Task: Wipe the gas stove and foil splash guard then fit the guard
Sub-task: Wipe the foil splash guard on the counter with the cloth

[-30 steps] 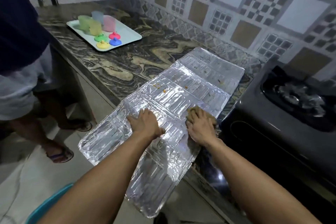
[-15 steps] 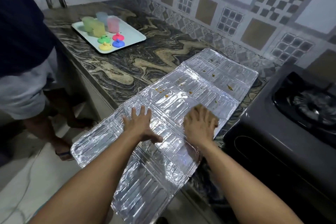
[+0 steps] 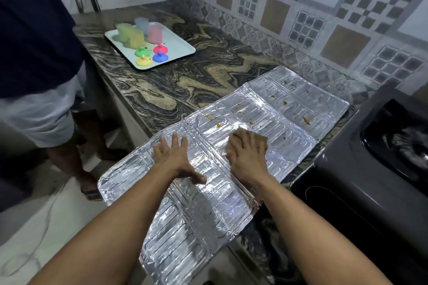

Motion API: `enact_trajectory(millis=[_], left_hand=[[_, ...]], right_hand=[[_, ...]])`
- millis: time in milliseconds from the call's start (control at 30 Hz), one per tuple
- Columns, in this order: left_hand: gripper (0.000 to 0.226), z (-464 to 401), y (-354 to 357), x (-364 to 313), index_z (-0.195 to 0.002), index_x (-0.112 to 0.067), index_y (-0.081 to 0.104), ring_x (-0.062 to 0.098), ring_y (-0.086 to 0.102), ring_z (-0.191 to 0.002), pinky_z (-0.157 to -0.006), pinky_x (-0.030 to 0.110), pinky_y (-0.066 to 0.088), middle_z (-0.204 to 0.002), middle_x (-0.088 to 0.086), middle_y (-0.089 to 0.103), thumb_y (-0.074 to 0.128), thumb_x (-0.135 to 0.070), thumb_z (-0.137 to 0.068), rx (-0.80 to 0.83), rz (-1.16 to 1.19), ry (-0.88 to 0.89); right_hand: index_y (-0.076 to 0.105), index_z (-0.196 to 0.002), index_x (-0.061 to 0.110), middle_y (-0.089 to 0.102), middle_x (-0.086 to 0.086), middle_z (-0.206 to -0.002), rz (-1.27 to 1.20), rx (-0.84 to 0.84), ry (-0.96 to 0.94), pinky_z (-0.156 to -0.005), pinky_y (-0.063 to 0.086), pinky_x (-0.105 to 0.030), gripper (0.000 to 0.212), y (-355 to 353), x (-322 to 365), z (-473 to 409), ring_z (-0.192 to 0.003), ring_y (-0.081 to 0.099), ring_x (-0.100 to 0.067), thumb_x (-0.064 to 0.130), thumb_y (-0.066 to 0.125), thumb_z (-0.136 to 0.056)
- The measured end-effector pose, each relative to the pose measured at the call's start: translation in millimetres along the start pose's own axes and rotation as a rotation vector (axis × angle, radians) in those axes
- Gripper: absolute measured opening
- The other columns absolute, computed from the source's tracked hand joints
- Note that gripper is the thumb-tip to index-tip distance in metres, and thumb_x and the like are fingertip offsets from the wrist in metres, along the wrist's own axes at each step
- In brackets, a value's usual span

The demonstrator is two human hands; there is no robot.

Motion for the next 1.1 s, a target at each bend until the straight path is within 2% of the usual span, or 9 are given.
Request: enact_trajectory(millis=[133,200,267,367,500,667,733,900,1100], left_hand=[[0.154,1,1,3,-0.154,-0.023,-0.017,0.037,-0.028,-0.144,-0.117,0.06,-0.009,-0.159,0.007,-0.029,0.081,-0.073,-0.046,0.032,0.023,-0.028],[0.159,-1,2,4,-0.154,-0.019,-0.019,0.034,-0.028,-0.145,-0.116,0.06,-0.007,-0.159,0.008,-0.029,0.082,-0.073,-0.044,0.041,0.035,-0.044],[0.163,0,2,5,-0.152,-0.012,-0.021,0.032,-0.027,-0.146,-0.117,0.06,-0.005,-0.159,0.009,-0.028,0.083,-0.072,-0.042,0.04,0.047,-0.056],[0.166,1,-1,5,-0.152,-0.007,-0.021,0.031,-0.024,-0.147,-0.118,0.06,0.0,-0.16,0.008,-0.027,0.082,-0.075,-0.041,0.032,0.009,-0.066],[0.165,1,-2,5,-0.152,-0.007,-0.021,0.03,-0.024,-0.147,-0.118,0.061,0.0,-0.16,0.008,-0.028,0.081,-0.075,-0.041,0.044,0.015,-0.061],[0.164,3,-2,7,-0.152,-0.009,-0.02,0.031,-0.025,-0.146,-0.116,0.063,-0.003,-0.159,0.008,-0.028,0.08,-0.076,-0.041,0.033,0.045,-0.039],[0.164,3,-2,7,-0.152,-0.009,-0.02,0.031,-0.025,-0.146,-0.117,0.063,-0.004,-0.159,0.008,-0.028,0.08,-0.076,-0.041,0.037,0.037,-0.045],[0.164,2,-4,6,-0.152,-0.009,-0.02,0.03,-0.021,-0.148,-0.118,0.061,0.002,-0.161,0.008,-0.026,0.08,-0.076,-0.041,0.03,-0.001,-0.064],[0.164,0,0,7,-0.152,-0.011,-0.021,0.032,-0.024,-0.147,-0.116,0.063,-0.004,-0.159,0.008,-0.029,0.079,-0.077,-0.04,0.045,0.022,-0.072]], right_hand=[[0.031,-0.148,0.023,0.009,-0.006,-0.163,-0.137,-0.077,0.235,-0.116,-0.003,-0.056,0.046,-29,-33,-18,-0.149,0.0,-0.034,0.025,0.035,-0.103],[0.04,-0.143,0.016,0.025,-0.006,-0.157,-0.204,-0.153,0.157,-0.116,0.006,-0.053,0.041,-41,-13,-11,-0.146,0.014,-0.035,0.023,0.032,-0.103],[0.034,-0.148,0.017,0.019,-0.005,-0.161,-0.154,-0.13,-0.097,-0.117,0.006,-0.052,0.053,-32,27,4,-0.148,0.012,-0.031,0.039,0.021,-0.101],[0.018,-0.154,0.025,-0.001,-0.002,-0.164,-0.01,0.107,-0.381,-0.12,-0.002,-0.051,0.072,15,68,28,-0.15,-0.005,-0.025,0.058,0.007,-0.091],[0.02,-0.154,0.03,-0.002,0.003,-0.163,-0.069,0.073,-0.327,-0.119,-0.006,-0.049,0.055,13,47,-14,-0.15,-0.008,-0.02,0.048,0.024,-0.102],[0.037,-0.149,0.024,0.01,0.0,-0.163,-0.1,-0.014,-0.07,-0.117,0.005,-0.052,0.046,-13,10,-67,-0.15,0.002,-0.025,0.033,0.034,-0.104],[0.041,-0.146,0.022,0.014,0.0,-0.163,-0.133,-0.011,-0.098,-0.117,0.009,-0.056,0.044,-15,27,-67,-0.15,0.004,-0.027,0.032,0.034,-0.104],[0.026,-0.152,0.028,0.002,-0.003,-0.164,0.014,0.146,-0.464,-0.118,0.002,-0.055,0.053,16,102,-39,-0.15,-0.003,-0.027,0.035,0.041,-0.101],[0.032,-0.15,0.024,0.014,-0.002,-0.163,-0.053,0.018,-0.293,-0.117,0.002,-0.052,0.048,-6,57,-97,-0.15,0.005,-0.023,0.037,0.031,-0.104]])
Point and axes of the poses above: each hand's wrist, its own z-axis away from the middle knuckle, its own y-axis out of the palm, x = y × z, the point moved 9 cm from there along -z, towards the middle knuckle
